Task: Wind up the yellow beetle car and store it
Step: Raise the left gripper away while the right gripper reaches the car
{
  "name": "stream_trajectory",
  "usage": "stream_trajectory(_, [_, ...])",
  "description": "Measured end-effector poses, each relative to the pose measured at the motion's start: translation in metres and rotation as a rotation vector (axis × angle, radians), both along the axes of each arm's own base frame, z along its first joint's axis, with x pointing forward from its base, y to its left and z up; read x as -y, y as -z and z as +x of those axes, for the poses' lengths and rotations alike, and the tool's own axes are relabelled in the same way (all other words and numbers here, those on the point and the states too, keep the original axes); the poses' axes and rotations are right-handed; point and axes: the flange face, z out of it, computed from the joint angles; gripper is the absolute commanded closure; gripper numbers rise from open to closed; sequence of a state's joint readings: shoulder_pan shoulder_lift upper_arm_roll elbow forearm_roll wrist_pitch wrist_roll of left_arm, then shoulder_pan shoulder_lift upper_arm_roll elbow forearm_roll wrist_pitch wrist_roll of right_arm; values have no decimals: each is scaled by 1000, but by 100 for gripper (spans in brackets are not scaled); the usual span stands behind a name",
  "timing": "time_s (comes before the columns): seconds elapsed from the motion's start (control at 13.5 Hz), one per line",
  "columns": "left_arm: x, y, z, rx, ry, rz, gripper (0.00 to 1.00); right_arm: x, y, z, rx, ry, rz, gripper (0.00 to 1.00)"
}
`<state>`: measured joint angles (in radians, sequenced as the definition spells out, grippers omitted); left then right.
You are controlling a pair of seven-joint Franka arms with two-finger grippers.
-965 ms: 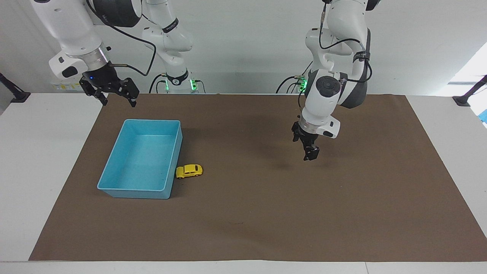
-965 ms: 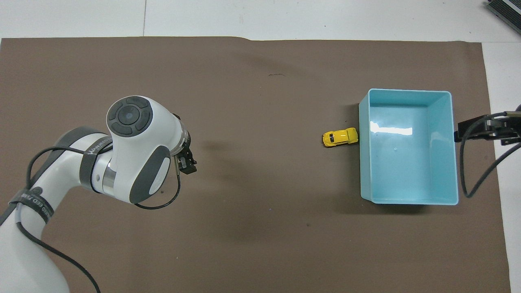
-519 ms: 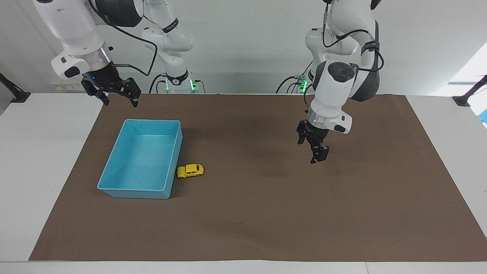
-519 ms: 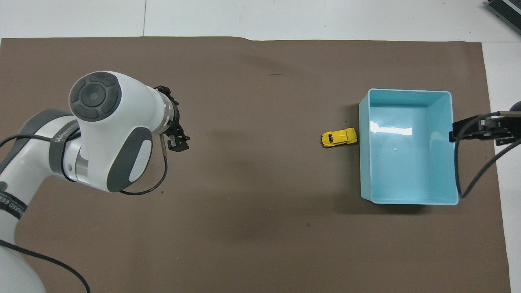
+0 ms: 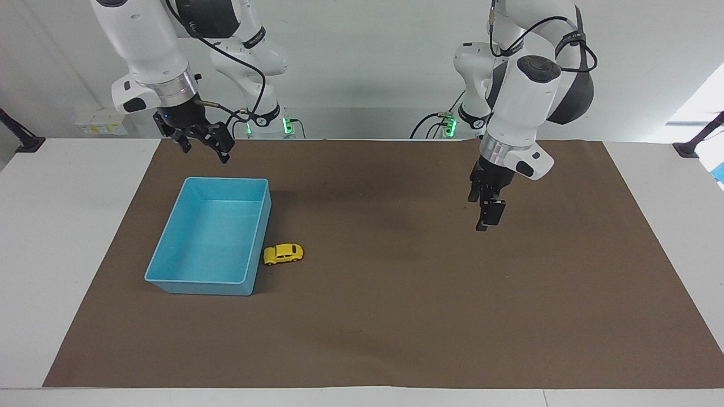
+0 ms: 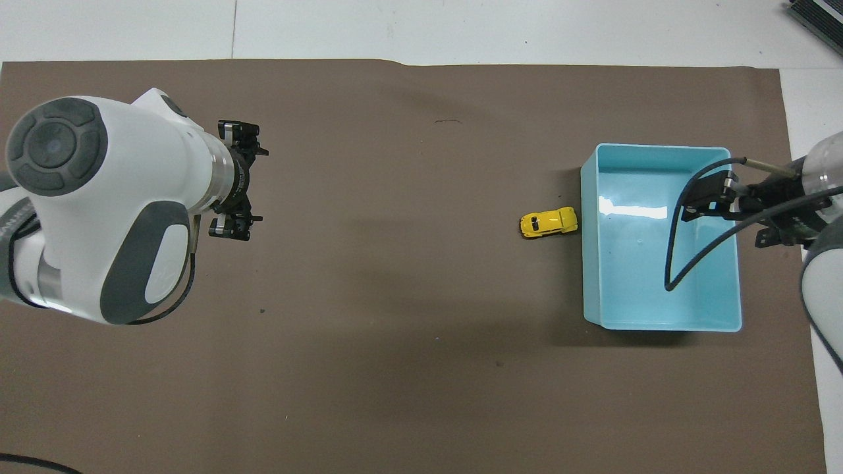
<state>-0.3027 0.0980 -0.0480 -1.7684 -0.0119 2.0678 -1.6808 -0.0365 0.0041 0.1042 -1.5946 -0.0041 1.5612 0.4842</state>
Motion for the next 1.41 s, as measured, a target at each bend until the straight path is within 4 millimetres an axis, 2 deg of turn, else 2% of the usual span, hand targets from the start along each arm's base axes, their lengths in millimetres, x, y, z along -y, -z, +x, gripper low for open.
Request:
stream_trajectory(0.3, [-19,-21,-2,-32,293,70,0,-21,21,8,-36,228,-14,0])
stream_trajectory(0.74, [-60,-59,-13,-18,585,128,0,-51,44,28,1,574,-16,0])
stream_trajectory(0.96, [-92,-69,-14,-11,771,164,0,-78,64,39,17,757,-10,0])
stream_trajectory(1.19, [-128,-73,-17,-32,993,192,0,-89,86,52,25,892,-3,0])
stream_trajectory(1.41, [-160,-77,-25,-65,1220,199,0,-92,111,63,38,970,11,0])
